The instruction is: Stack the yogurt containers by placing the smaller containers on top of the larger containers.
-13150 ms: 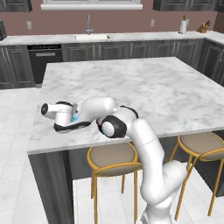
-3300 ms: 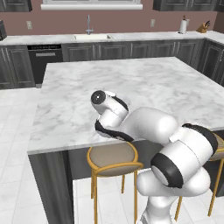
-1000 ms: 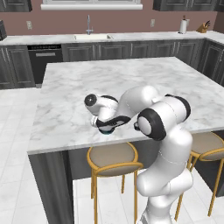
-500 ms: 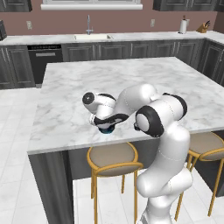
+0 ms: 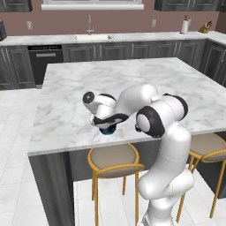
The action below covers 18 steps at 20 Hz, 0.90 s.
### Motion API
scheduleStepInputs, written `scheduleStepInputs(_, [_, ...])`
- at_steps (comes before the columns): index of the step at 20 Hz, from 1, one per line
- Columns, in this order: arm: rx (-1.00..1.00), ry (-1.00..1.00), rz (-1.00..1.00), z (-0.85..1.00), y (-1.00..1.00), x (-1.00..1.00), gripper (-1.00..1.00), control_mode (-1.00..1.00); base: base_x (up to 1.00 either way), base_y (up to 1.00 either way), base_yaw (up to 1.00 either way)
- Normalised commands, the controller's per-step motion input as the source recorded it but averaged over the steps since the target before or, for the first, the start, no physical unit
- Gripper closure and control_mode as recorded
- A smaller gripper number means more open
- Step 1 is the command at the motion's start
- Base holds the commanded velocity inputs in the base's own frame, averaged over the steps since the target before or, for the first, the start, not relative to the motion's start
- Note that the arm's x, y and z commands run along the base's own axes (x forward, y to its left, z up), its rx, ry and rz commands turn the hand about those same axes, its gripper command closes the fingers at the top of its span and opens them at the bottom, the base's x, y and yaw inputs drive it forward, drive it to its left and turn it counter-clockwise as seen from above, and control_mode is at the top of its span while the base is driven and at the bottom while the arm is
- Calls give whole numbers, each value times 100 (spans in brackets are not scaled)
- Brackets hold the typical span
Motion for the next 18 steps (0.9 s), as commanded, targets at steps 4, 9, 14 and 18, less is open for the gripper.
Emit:
scheduleStepInputs(4, [0, 2, 0, -6, 0, 0, -100, -100, 0, 0, 0])
scheduleStepInputs(9, [0, 0, 0, -4, 0, 0, -100, -100, 0, 0, 0])
scheduleStepInputs(14, [0, 0, 0, -1, 0, 0, -100, -100, 0, 0, 0])
scheduleStepInputs(18, [0, 0, 0, 8, 0, -7, -100, -100, 0, 0, 0])
